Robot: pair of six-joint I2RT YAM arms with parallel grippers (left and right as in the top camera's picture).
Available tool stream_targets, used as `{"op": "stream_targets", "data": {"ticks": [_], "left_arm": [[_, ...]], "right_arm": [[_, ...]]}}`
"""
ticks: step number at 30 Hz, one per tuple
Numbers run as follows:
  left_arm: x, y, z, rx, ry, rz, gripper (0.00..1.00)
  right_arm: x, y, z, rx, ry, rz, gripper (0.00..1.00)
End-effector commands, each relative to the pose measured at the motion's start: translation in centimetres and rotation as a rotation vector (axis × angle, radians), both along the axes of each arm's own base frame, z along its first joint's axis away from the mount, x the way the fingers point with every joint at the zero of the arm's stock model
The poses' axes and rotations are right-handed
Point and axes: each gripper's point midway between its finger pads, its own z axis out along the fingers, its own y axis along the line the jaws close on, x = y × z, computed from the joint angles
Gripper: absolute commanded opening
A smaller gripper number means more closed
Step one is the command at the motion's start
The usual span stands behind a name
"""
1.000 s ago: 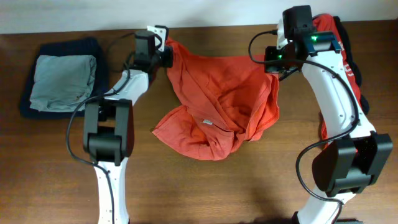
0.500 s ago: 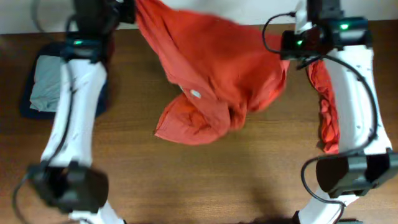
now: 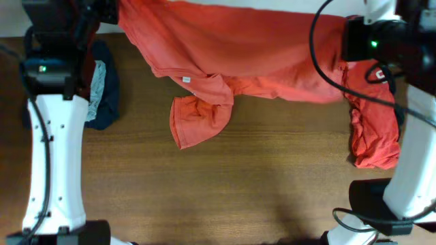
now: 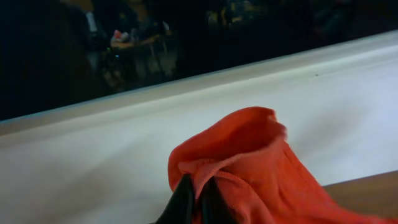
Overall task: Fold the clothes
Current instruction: 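Lift the t-shirt high with both grippers and shake it out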
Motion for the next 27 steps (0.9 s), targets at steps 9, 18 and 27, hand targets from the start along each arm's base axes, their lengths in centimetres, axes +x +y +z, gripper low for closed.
{"op": "stream_targets", "data": {"ticks": [9,18,27], "left_arm": [[-15.1,1.2,15.0,0.009,-0.366,0.033,0.01],[-25.3,1.3,20.4,0.003,-0.555,0.034,0.01],[-29.9,1.4,21.2,0.002,-0.597,0.035,0.01]], "right_arm": [[-7.9,-1.1,8.7,-0.027,-0.281,-0.027,0.04],[-17.5,-1.3,14.0,-0.012,-0.502,-0.034,0.04],[-22.9,-1.5,15.7,-0.008,-0.608,-0.036,0.04]]}}
